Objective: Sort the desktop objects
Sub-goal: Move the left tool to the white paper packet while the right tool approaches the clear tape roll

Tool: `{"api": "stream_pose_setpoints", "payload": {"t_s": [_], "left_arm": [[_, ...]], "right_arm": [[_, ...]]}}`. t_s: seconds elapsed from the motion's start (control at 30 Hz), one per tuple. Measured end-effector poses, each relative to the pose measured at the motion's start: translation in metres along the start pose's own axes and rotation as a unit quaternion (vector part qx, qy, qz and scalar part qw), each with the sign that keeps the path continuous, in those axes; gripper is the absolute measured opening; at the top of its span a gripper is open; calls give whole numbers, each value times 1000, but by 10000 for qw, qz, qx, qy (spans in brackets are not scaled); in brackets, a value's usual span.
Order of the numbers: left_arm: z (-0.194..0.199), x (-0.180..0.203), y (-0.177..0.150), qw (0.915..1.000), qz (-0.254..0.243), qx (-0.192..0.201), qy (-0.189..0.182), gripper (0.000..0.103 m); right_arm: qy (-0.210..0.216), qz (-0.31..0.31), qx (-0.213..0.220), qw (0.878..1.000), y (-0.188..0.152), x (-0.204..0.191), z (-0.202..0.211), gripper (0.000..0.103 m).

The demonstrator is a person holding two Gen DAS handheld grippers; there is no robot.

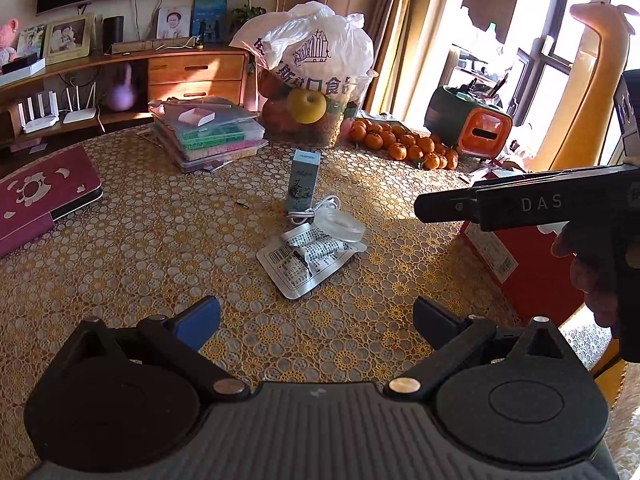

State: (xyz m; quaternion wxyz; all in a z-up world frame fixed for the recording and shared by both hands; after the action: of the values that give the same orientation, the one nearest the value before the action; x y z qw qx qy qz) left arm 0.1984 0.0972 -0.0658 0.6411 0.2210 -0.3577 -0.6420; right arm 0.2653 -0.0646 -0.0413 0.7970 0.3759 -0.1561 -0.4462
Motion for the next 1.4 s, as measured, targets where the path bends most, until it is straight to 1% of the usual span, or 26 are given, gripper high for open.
{"api": "stream_pose_setpoints", "payload": {"t_s": [0.17,0.4,0.57,0.73,1.0,1.23,1.4], "left_arm": [[-19,-3,6,9998,-35,-33,-190,103],[-51,1,14,9984,-394,-41,-404,103],[-78,-2,15,9969,-532,-114,-575,103],[-97,-3,19,9945,-902,-22,-536,103],[-123,-7,24,9892,-1252,38,-755,102],[-138,-4,26,9863,-1432,80,-820,102],[-145,-2,24,9842,-1560,105,-836,102]], "right_arm": [[-3,-4,-34,10000,6,2,-17,92],[6,-48,-174,9998,10,7,-49,90],[30,-90,-284,9996,9,10,-72,90],[55,-180,-399,9990,8,13,-92,90],[13,-202,-569,9982,2,13,-119,90],[-55,-285,-695,9972,-1,17,-136,89],[46,-504,-738,9960,-5,21,-141,86]]}}
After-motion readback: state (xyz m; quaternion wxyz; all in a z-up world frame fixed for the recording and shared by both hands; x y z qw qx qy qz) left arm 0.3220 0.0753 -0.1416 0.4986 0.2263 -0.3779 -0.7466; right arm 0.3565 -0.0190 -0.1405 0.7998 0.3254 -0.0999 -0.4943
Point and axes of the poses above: each gripper's, at about its wrist camera, not at the fingertips, and z roughly against the way its jaws point, x to its right, y to its top, the point moved 4 cm from there along -z, roughly the way its jaws point, and after that the axes turned 1 degree about -z, right-handed, at the moved point
